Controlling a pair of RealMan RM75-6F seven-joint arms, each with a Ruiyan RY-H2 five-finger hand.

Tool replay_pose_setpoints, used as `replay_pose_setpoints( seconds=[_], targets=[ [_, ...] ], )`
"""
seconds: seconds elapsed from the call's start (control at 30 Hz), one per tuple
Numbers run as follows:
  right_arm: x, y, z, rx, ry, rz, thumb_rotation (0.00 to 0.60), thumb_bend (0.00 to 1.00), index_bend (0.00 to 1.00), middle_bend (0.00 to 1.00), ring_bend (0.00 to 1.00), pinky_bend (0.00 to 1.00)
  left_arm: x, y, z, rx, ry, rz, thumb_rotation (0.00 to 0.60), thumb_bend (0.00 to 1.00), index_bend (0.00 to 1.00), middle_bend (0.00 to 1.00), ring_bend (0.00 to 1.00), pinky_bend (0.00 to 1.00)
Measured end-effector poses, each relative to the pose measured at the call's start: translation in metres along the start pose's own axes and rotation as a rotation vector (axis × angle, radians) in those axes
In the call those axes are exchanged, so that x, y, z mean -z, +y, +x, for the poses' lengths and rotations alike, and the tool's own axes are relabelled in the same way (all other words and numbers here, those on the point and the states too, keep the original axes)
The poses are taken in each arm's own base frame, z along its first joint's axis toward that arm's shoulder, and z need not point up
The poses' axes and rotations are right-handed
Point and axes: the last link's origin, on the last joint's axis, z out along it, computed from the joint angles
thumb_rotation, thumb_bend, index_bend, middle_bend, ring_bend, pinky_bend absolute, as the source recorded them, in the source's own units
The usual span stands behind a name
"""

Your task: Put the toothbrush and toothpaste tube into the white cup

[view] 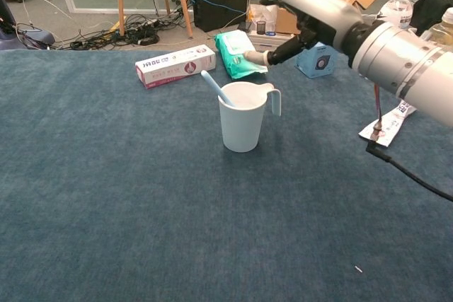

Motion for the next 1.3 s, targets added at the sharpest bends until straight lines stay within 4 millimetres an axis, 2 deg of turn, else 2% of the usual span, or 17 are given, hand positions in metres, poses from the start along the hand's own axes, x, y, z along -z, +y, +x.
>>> replay_pose_setpoints(
  seconds=[0.27, 0.5, 0.6, 0.8, 0.97, 1.3],
  targets=[
    [0.028, 0.010, 0.050, 0.465, 0.017, -0.122, 0.600, 0.21, 0.19, 0.00, 0.00, 0.04, -0.001, 0.002, -0.003, -0.013, -0.006, -0.002, 0.600, 0.00, 0.25, 0.14, 0.09, 0.09],
    [0.064, 0.035, 0.101, 0.777, -0.059, -0.415, 0.600, 0.22, 0.19, 0.00, 0.00, 0.04, -0.003, 0.003, -0.005, -0.019, -0.010, 0.000, 0.600, 0.00, 0.25, 0.14, 0.09, 0.09],
    [0.076, 0.048, 0.113, 0.857, -0.110, -0.520, 0.600, 0.22, 0.19, 0.00, 0.00, 0.04, -0.003, 0.003, -0.005, -0.019, -0.010, 0.003, 0.600, 0.00, 0.25, 0.14, 0.09, 0.09],
    [0.090, 0.076, 0.119, 0.977, -0.216, -0.649, 0.600, 0.23, 0.19, 0.00, 0.00, 0.04, -0.003, 0.002, -0.004, -0.016, -0.008, 0.003, 0.600, 0.00, 0.25, 0.14, 0.09, 0.09],
    [0.095, 0.099, 0.116, 1.018, -0.285, -0.710, 0.600, 0.23, 0.20, 0.00, 0.00, 0.04, -0.003, 0.002, -0.004, -0.018, -0.009, 0.003, 0.600, 0.00, 0.25, 0.14, 0.09, 0.09],
    [0.098, 0.130, 0.082, 0.999, -0.411, -0.697, 0.600, 0.23, 0.23, 0.00, 0.00, 0.04, -0.003, 0.002, -0.004, -0.019, -0.009, 0.006, 0.600, 0.00, 0.25, 0.14, 0.09, 0.09]
  ],
)
